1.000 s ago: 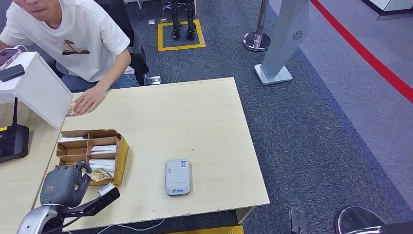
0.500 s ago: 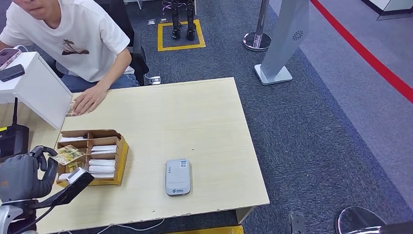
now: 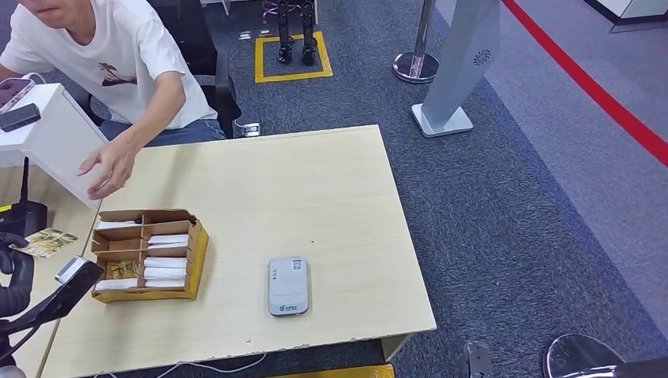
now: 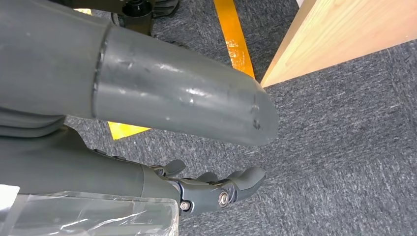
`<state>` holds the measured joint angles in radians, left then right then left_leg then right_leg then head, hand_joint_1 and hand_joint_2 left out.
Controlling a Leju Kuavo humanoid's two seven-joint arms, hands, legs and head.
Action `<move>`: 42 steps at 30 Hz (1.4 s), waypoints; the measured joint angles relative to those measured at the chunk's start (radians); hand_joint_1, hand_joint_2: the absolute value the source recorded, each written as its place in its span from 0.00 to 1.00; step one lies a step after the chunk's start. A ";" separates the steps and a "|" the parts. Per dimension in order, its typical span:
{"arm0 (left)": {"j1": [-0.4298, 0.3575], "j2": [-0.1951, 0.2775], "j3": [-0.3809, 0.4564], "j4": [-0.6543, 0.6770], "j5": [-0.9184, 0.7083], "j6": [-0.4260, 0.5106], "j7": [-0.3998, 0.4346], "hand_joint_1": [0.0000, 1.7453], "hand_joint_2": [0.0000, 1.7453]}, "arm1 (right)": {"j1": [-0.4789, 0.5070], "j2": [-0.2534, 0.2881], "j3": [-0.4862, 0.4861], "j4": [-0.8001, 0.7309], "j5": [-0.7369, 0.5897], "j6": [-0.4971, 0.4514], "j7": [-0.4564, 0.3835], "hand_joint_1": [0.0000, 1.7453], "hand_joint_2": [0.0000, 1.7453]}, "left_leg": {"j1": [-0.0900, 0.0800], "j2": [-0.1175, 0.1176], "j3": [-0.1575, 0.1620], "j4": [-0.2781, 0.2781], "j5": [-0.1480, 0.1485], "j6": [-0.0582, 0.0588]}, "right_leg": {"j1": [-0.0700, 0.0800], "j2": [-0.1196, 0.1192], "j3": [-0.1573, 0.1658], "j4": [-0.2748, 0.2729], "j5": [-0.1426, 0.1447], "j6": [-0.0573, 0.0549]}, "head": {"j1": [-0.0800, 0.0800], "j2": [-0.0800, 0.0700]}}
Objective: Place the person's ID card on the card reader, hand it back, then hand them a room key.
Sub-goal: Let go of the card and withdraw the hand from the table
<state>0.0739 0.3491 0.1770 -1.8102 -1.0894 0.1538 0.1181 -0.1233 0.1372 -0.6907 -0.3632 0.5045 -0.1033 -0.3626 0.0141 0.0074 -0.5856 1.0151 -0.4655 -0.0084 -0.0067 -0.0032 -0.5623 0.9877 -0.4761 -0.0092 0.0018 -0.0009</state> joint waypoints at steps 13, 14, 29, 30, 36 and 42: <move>-0.235 -0.016 -0.024 0.244 -0.024 -0.013 -0.016 1.00 1.00 | -0.031 0.005 0.016 -0.002 0.008 0.001 0.015 0.00 0.00 | 0.000 -0.001 0.000 0.000 0.002 -0.001 | 0.000 -0.001 0.000 0.000 0.001 -0.001 | 0.000 0.000; -0.250 -0.020 -0.033 0.255 -0.025 -0.015 -0.016 1.00 1.00 | -0.032 0.005 0.020 -0.003 0.008 0.001 0.015 0.00 0.00 | 0.000 -0.001 0.000 0.000 0.002 -0.001 | 0.000 -0.001 0.000 0.000 0.001 -0.001 | 0.000 0.000; -0.404 -0.064 -0.161 0.386 -0.034 -0.038 -0.004 0.81 1.00 | -0.042 0.008 0.044 -0.005 0.004 -0.002 0.018 0.00 0.00 | 0.000 0.000 0.000 0.000 0.002 -0.001 | 0.000 0.001 -0.001 0.000 0.001 -0.001 | 0.000 0.000; -0.405 -0.065 -0.164 0.388 -0.032 -0.037 -0.003 0.61 1.00 | -0.042 0.008 0.045 -0.005 0.003 -0.003 0.018 0.00 0.00 | 0.000 0.001 0.000 0.000 0.002 -0.001 | 0.000 0.001 -0.001 0.000 0.001 -0.001 | 0.000 0.000; -0.407 -0.074 -0.168 0.390 -0.013 -0.019 -0.001 0.06 0.75 | -0.041 0.008 0.051 -0.005 -0.004 -0.007 0.018 0.00 0.00 | 0.000 0.001 0.000 0.000 0.002 -0.001 | 0.000 0.001 -0.001 0.000 0.001 -0.001 | 0.000 0.000; -0.407 -0.082 -0.169 0.389 -0.003 -0.015 -0.001 0.00 0.00 | -0.041 0.008 0.051 -0.005 -0.011 -0.011 0.018 0.00 0.00 | 0.000 0.001 0.000 0.000 0.002 -0.001 | 0.000 0.001 -0.001 0.000 0.001 -0.001 | 0.000 0.000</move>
<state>-0.3330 0.2667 0.0078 -1.4207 -1.0922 0.1391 0.1174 -0.1642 0.1453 -0.6397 -0.3685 0.4939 -0.1142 -0.3449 0.0143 0.0081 -0.5856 1.0153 -0.4635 -0.0094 -0.0067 -0.0020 -0.5633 0.9878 -0.4748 -0.0100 0.0019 -0.0009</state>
